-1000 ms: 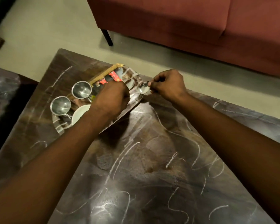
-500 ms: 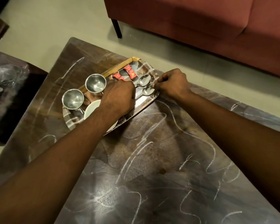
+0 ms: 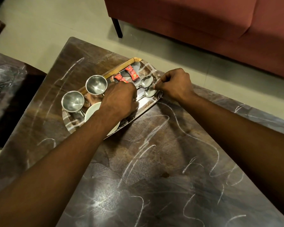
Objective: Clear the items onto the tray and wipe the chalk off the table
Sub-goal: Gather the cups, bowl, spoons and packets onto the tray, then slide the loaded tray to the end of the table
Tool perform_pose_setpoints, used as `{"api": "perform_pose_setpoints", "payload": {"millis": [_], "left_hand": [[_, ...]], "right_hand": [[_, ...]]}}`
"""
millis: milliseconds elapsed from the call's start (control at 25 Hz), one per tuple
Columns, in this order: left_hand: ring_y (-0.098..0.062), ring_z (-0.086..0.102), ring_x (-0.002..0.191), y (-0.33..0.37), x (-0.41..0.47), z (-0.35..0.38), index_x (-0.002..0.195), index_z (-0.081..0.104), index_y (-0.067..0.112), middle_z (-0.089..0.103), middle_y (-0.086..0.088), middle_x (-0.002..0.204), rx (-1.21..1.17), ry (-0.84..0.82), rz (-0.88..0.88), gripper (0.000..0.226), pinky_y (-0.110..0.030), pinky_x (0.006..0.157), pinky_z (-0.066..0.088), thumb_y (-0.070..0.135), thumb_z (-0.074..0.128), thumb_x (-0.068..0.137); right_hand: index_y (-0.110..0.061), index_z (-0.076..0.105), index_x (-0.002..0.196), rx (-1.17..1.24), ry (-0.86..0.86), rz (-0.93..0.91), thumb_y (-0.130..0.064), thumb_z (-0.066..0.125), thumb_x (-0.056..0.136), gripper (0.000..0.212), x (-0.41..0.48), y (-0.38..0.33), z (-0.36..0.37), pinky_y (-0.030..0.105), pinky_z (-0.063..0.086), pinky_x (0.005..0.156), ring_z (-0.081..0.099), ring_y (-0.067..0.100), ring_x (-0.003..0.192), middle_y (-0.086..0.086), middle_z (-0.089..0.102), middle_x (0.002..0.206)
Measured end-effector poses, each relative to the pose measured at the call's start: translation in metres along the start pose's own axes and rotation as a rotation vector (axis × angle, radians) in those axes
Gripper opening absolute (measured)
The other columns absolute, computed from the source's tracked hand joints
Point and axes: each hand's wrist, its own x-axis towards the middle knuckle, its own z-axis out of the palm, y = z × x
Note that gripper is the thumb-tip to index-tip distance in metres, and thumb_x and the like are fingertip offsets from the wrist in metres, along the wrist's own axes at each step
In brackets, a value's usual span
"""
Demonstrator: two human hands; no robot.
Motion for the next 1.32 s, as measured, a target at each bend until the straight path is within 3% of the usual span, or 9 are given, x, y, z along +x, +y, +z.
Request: {"api": "perform_pose_setpoints", "payload": {"millis": [120,200,320,440,600,760,960,1200,1320], "left_hand": [[-0.021,0.075,0.089,-0.011,-0.026,-0.031,0.103,0.085,0.019,0.084,-0.003,0.098,-0.282,0.255,-0.052,0.019,-0.035,0.087,0.058,0.029,0.074,0.091],[-0.015,0.072,0.083,-0.036,-0.058,-0.05,0.103,0.084,0.021,0.081,-0.001,0.097,-0.51,0.497,-0.216,0.014,-0.031,0.083,0.058,0.024,0.074,0.093],[-0.014,0.074,0.083,-0.102,-0.114,-0.033,0.115,0.079,0.022,0.079,-0.002,0.102,-0.679,0.689,-0.576,0.024,-0.021,0.075,0.059,0.027,0.076,0.091],[-0.027,0.075,0.089,-0.153,-0.153,0.007,0.117,0.076,0.012,0.078,-0.014,0.107,-0.847,0.547,-0.906,0.03,-0.035,0.085,0.06,0.025,0.076,0.09],[-0.025,0.072,0.081,-0.157,-0.169,0.03,0.121,0.071,-0.003,0.076,-0.02,0.1,-1.22,0.318,-1.009,0.025,-0.031,0.073,0.066,0.006,0.071,0.098],[-0.025,0.076,0.082,-0.151,-0.16,0.032,0.117,0.072,0.003,0.079,-0.013,0.093,-1.399,0.344,-0.971,0.02,-0.03,0.076,0.067,0.003,0.072,0.097],[-0.019,0.08,0.082,-0.146,-0.152,0.035,0.109,0.076,0.008,0.083,-0.007,0.092,-1.438,0.345,-0.932,0.021,-0.028,0.075,0.068,-0.006,0.07,0.095],[-0.016,0.081,0.071,-0.149,-0.164,0.033,0.1,0.076,0.005,0.083,-0.009,0.085,-1.479,0.384,-0.975,0.019,-0.027,0.067,0.068,-0.011,0.071,0.092],[-0.02,0.081,0.073,-0.155,-0.183,0.027,0.103,0.075,0.002,0.083,-0.012,0.087,-1.521,0.44,-1.006,0.017,-0.028,0.066,0.068,-0.01,0.069,0.093]], "right_hand": [[-0.011,0.079,0.088,0.03,0.071,0.009,-0.029,0.086,0.086,0.02,0.003,-0.002,-0.013,0.016,0.049,0.053,0.07,0.003,0.065,-0.003,0.076,0.081],[-0.013,0.08,0.091,0.042,0.085,0.0,-0.029,0.083,0.09,0.016,0.008,-0.005,-0.021,0.011,0.048,0.049,0.07,0.002,0.064,-0.004,0.077,0.083],[-0.015,0.08,0.097,0.068,0.064,-0.011,-0.027,0.078,0.095,0.013,0.018,-0.012,-0.02,0.027,0.064,0.073,0.076,0.013,0.082,-0.001,0.079,0.093],[-0.017,0.081,0.1,0.063,0.021,0.028,-0.024,0.074,0.096,0.01,0.029,-0.014,-0.009,0.044,0.065,0.088,0.076,0.017,0.091,0.001,0.079,0.099],[-0.016,0.081,0.099,0.168,-0.035,0.126,-0.017,0.077,0.095,0.006,0.039,-0.015,0.005,0.044,0.067,0.083,0.078,0.022,0.089,0.007,0.079,0.098],[-0.018,0.074,0.085,0.307,-0.047,0.215,-0.005,0.073,0.097,0.018,0.041,-0.022,0.013,0.032,0.06,0.067,0.073,0.021,0.078,0.011,0.076,0.091],[-0.012,0.072,0.087,0.472,-0.03,0.348,0.005,0.067,0.097,0.02,0.043,-0.027,0.016,0.02,0.05,0.044,0.069,0.017,0.063,0.013,0.073,0.087],[-0.012,0.072,0.088,0.481,-0.032,0.367,0.005,0.064,0.099,0.022,0.041,-0.051,0.021,0.021,0.051,0.045,0.07,0.013,0.064,0.009,0.073,0.087],[-0.013,0.073,0.088,0.436,-0.079,0.328,0.002,0.067,0.098,0.019,0.042,-0.077,0.031,0.025,0.054,0.055,0.07,0.015,0.071,0.01,0.075,0.092]]}}
